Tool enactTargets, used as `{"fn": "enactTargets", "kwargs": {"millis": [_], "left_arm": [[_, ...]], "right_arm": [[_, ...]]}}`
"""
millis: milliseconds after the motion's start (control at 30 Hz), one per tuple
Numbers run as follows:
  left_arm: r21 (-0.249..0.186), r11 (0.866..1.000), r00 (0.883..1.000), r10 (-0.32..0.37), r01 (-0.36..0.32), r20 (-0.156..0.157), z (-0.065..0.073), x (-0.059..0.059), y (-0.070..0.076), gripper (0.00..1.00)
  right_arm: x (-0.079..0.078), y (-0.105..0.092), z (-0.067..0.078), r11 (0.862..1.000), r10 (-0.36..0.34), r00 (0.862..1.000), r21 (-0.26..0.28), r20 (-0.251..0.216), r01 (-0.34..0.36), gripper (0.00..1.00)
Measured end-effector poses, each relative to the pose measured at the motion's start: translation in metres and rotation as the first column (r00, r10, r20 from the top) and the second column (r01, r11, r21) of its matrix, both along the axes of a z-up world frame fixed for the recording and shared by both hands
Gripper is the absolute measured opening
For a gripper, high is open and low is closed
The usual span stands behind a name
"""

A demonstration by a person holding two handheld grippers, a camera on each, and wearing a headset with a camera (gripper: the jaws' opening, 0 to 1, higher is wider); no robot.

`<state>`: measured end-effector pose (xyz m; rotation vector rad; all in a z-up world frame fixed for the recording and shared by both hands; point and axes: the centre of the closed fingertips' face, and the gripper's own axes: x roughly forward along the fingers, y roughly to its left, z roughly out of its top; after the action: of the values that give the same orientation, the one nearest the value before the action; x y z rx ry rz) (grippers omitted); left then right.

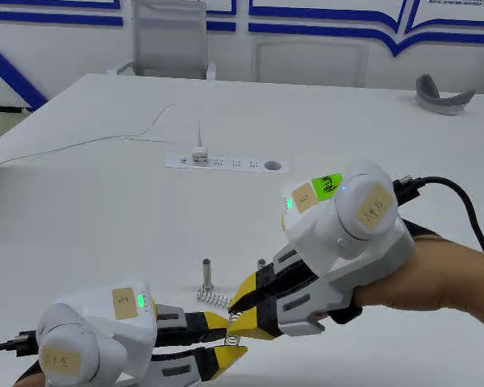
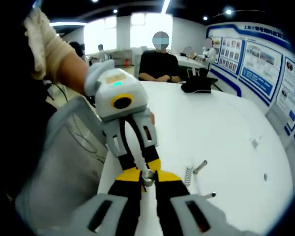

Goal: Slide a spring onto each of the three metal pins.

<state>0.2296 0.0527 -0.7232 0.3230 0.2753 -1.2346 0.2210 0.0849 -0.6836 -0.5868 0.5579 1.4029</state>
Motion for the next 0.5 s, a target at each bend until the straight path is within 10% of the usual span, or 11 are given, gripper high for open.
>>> {"fn": "enactTargets", "kwargs": {"millis": [500], "left_arm": [[-0.015, 1.000, 1.000, 0.015, -0.015, -0.019, 0.0004, 0.0019, 0.0011, 0.11]], "right_arm": [[0.0020, 0.0017, -0.0037, 1.000, -0.016, 1.000, 0.012, -0.002, 0.016, 0.12]]}}
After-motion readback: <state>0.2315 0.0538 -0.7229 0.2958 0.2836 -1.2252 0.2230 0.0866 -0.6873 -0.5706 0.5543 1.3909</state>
